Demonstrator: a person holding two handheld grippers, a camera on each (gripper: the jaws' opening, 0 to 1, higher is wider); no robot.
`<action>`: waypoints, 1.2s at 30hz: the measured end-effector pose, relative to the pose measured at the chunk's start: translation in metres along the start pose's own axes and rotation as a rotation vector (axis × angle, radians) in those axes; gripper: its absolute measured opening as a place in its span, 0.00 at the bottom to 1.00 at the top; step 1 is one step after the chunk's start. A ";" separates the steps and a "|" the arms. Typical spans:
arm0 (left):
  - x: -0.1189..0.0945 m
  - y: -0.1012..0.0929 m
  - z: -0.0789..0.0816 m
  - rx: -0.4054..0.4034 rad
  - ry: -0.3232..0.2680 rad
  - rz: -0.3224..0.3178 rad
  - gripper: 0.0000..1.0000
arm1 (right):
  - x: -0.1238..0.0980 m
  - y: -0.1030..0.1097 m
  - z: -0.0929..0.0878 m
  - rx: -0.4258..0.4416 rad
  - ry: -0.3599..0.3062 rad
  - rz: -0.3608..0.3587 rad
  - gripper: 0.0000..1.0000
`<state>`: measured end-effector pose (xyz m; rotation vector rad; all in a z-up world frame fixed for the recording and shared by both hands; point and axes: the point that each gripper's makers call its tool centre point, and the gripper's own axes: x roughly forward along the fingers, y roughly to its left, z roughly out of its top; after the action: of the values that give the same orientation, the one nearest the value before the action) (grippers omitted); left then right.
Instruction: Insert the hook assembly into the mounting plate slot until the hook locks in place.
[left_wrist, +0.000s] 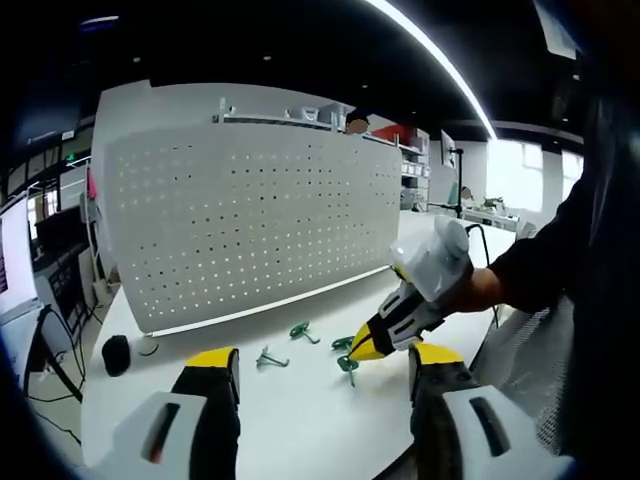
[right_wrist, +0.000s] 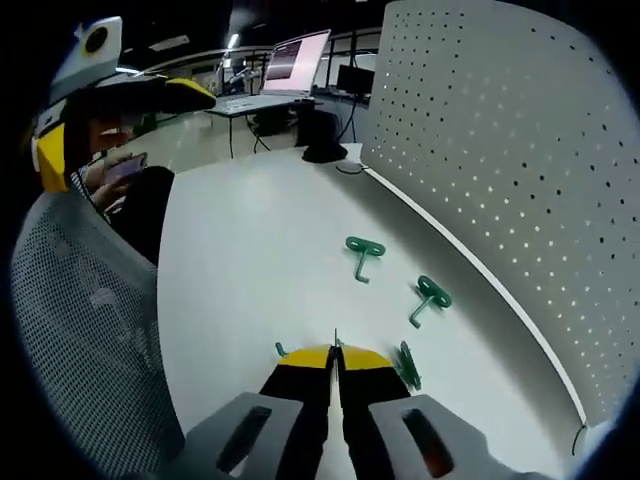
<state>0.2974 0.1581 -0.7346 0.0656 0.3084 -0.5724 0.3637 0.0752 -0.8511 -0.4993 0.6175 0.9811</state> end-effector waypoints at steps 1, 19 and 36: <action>0.000 0.000 0.000 0.001 0.000 -0.002 0.70 | -0.001 -0.001 0.001 0.002 -0.002 -0.002 0.00; -0.003 -0.006 0.018 0.020 -0.059 -0.020 0.58 | -0.051 0.003 0.059 0.150 -0.156 -0.003 0.00; -0.010 -0.009 0.041 0.011 -0.156 -0.017 0.35 | -0.096 0.037 0.133 0.195 -0.345 0.065 0.00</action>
<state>0.2955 0.1503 -0.6922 0.0286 0.1546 -0.5922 0.3251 0.1200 -0.6935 -0.1323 0.4136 1.0274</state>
